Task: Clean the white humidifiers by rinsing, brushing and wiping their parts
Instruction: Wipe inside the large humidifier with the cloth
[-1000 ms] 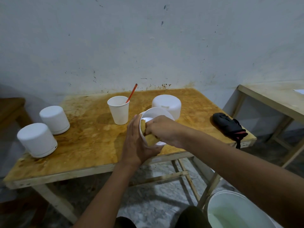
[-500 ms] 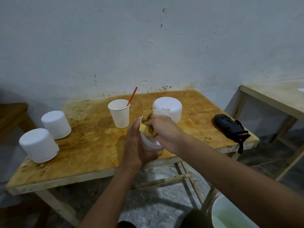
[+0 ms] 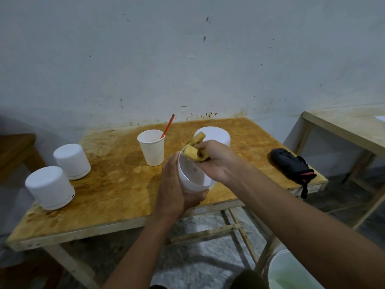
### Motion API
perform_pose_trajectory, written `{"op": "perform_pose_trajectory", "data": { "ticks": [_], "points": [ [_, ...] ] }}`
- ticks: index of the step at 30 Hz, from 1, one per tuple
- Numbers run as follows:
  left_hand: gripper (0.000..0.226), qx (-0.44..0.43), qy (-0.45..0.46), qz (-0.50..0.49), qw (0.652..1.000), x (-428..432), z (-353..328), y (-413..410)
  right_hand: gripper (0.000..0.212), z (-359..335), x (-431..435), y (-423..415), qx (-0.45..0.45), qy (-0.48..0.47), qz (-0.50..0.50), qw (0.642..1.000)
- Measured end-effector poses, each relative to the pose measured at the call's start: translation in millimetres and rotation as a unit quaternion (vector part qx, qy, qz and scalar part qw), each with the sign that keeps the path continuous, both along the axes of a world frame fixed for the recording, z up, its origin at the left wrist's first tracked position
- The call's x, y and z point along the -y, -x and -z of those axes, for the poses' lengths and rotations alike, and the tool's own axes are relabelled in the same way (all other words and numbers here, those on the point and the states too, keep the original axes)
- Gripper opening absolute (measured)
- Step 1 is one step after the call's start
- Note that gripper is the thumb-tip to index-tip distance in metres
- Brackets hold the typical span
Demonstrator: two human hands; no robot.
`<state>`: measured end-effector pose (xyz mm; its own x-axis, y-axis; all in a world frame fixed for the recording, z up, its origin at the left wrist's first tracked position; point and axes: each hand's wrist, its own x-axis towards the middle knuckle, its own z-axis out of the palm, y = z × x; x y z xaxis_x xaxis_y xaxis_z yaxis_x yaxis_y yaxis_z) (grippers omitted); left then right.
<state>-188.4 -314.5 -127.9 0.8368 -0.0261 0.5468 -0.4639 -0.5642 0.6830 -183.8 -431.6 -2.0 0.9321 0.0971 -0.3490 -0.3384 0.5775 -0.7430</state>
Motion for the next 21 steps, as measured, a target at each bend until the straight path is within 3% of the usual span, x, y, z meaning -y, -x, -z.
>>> {"op": "perform_pose_trajectory", "data": {
  "ticks": [3,5,7,9,11,14,16,17,19,21],
  "points": [
    [0.123,-0.004,0.008,0.003,1.000,0,-1,2,0.023,-2,10,1,0.018,0.019,0.015,1.000],
    [0.123,-0.007,0.018,0.000,1.000,0,-2,2,0.026,-3,22,4,0.098,0.156,0.017,0.983],
    [0.123,-0.007,0.021,-0.004,1.000,2,-2,2,0.021,-12,38,7,0.217,0.350,0.032,0.911],
    [0.122,-0.006,0.022,-0.004,1.000,3,-1,3,0.024,-24,52,8,0.314,0.517,0.039,0.795],
    [0.124,-0.008,0.022,-0.002,1.000,2,1,2,0.031,-30,57,3,0.407,0.640,-0.034,0.651],
    [0.125,-0.011,0.020,0.000,1.000,0,2,1,0.037,-18,47,-7,0.441,0.788,-0.208,0.375],
    [0.124,-0.015,0.013,-0.003,1.000,1,2,2,0.037,-5,38,-11,0.461,0.847,-0.205,0.171],
    [0.124,-0.017,0.011,-0.004,1.000,1,2,3,0.034,1,35,-11,0.473,0.853,-0.195,0.103],
    [0.122,-0.019,0.009,-0.005,1.000,2,2,3,0.029,6,31,-7,0.473,0.861,-0.184,0.028],
    [0.123,-0.015,0.002,-0.004,1.000,1,3,2,0.026,7,31,-4,0.464,0.867,-0.182,-0.012]
  ]
}}
